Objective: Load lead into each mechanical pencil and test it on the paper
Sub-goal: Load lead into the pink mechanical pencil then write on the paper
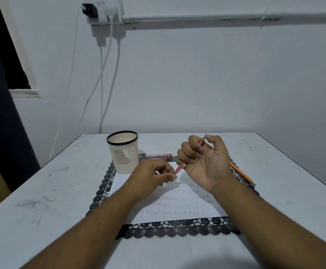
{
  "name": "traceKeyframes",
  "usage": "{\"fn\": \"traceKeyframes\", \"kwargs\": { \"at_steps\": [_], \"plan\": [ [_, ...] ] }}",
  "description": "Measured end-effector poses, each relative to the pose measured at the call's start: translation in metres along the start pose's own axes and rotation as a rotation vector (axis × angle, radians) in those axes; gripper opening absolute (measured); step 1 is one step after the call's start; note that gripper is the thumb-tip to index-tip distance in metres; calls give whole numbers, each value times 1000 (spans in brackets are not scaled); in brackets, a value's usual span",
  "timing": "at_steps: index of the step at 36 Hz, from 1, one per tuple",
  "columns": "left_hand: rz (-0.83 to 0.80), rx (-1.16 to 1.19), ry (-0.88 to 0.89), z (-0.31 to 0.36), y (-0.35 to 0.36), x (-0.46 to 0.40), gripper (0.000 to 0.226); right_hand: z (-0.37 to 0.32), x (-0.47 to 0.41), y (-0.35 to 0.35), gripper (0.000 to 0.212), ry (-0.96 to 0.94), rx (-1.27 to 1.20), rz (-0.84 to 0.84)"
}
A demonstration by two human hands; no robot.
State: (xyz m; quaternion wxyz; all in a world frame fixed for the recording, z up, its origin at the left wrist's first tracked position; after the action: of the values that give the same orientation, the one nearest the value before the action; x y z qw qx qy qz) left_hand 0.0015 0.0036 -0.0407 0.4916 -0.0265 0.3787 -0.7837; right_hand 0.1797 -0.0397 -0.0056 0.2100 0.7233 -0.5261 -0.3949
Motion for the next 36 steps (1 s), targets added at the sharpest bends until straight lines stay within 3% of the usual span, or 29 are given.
{"fn": "traceKeyframes", "kwargs": {
  "at_steps": [29, 36],
  "plan": [
    [-2, -11, -32, 0, 0, 1, 10, 2, 0, -4, 35, -2, -7, 14],
    [56, -2, -31, 2, 0, 1, 10, -1, -2, 2, 32, -50, -14, 107]
  ]
}}
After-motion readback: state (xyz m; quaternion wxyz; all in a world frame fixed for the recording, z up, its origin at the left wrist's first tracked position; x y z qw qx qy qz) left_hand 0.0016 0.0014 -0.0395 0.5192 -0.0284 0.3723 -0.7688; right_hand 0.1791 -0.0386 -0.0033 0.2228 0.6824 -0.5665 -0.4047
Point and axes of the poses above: each hand's wrist, its own x-axis away from the middle knuckle, its own y-axis out of the palm, z = x × y, the point moved 1 cm from there along -x, towards the middle knuckle, and after that the axes turned 10 degrees about -x, right-handed, at the moved point
